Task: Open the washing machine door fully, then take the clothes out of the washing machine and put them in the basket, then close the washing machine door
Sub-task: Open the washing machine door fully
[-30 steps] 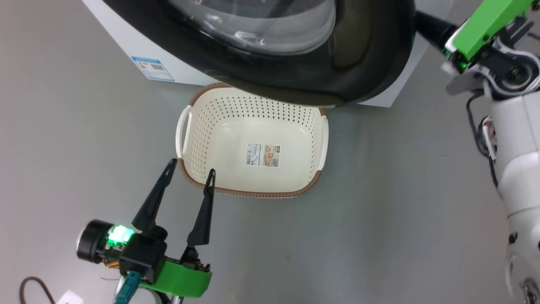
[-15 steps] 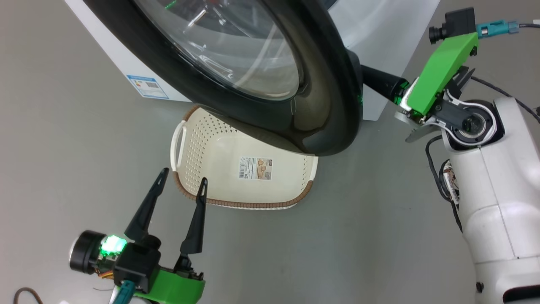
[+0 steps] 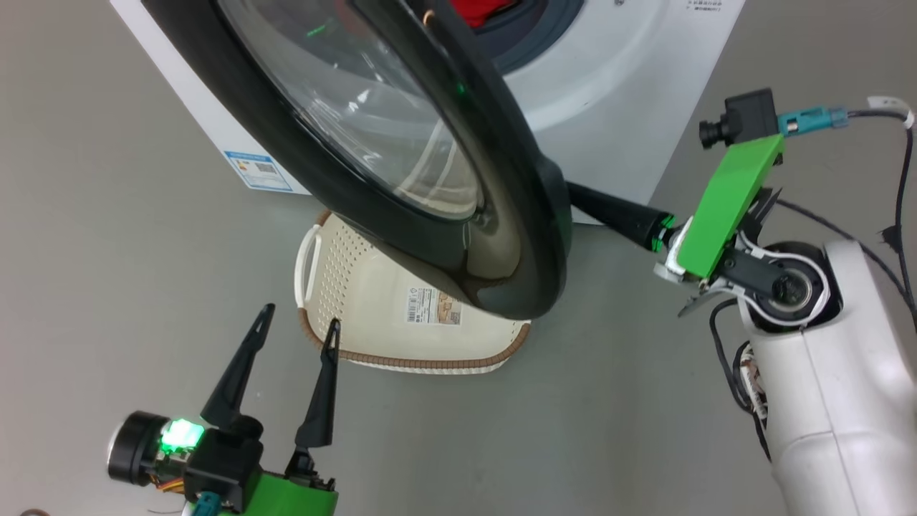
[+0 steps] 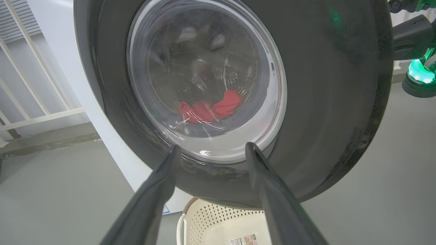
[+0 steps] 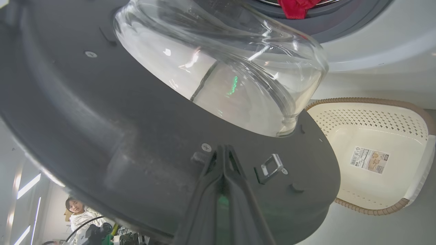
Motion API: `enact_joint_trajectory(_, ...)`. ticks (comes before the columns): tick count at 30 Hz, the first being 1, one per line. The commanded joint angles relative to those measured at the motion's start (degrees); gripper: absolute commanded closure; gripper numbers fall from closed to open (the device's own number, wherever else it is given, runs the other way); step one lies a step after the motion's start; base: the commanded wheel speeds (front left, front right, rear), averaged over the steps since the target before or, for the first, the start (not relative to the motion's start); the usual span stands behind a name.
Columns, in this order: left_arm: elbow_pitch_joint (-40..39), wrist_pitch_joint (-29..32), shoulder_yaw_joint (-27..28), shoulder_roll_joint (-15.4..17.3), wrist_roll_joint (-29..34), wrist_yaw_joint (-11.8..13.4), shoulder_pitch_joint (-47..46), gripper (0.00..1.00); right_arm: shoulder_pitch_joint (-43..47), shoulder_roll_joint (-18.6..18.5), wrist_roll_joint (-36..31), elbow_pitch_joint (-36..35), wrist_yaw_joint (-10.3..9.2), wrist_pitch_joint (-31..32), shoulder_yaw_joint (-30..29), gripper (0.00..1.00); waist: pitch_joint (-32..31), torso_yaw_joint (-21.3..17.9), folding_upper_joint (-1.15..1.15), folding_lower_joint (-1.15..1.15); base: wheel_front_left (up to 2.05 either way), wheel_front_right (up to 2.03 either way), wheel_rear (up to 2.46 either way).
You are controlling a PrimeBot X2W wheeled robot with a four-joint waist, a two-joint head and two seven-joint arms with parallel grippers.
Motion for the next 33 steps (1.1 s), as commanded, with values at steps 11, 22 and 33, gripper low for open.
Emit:
enact_joint_trajectory(11,-1.5,-0.3,3.4,1.8,-1.0,1.9,1.8,0.00,5.9,1.9,3.4,-5.7,0.57,0.0,7.1,1.00,-2.5,2.6,0.00,0.00,0.00,0.00,0.00)
enact_joint_trajectory(22,-2.7,-0.3,4.7,2.4,-2.2,3.6,5.8,0.00,9.0,1.9,7.3,-6.1,0.57,-2.4,13.4,1.00,-5.1,7.3,0.00,0.00,0.00,0.00,0.00)
enact_joint_trajectory(33,-4.2,0.5,5.0,3.1,-2.8,4.7,8.6,0.00,12.1,1.9,10.1,-6.3,0.57,-4.4,17.8,1.00,-8.6,11.8,0.00,0.00,0.00,0.00,0.00)
